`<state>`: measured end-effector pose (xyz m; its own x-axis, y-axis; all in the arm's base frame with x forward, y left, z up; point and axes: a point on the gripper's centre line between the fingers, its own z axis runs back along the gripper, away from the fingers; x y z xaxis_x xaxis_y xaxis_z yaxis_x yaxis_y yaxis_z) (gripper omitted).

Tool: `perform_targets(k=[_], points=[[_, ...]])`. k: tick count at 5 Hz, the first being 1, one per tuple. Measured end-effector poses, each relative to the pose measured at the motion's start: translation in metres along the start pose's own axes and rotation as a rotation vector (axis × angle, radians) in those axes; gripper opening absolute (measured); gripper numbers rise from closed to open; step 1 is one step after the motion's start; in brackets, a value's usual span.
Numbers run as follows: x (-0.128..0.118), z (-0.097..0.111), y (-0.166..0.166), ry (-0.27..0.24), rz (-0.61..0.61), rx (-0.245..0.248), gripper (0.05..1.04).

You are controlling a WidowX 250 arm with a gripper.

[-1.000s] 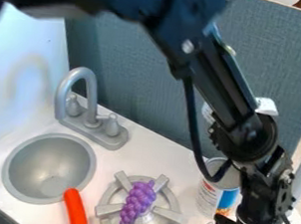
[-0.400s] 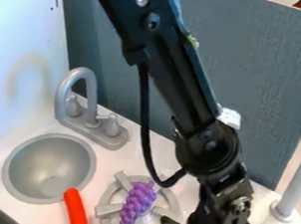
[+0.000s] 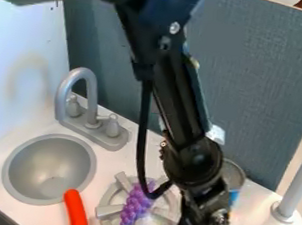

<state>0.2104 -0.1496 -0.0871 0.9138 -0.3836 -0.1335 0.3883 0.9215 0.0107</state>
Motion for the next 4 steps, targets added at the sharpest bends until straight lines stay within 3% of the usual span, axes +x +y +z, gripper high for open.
perform_targets(k=[1,4], points=[[0.0057,-0.0101,0.0056,0.010,-0.014,-0.021,0.100],[0.0131,-0.0127,0.0064,0.002,-0.006,-0.032,0.121]])
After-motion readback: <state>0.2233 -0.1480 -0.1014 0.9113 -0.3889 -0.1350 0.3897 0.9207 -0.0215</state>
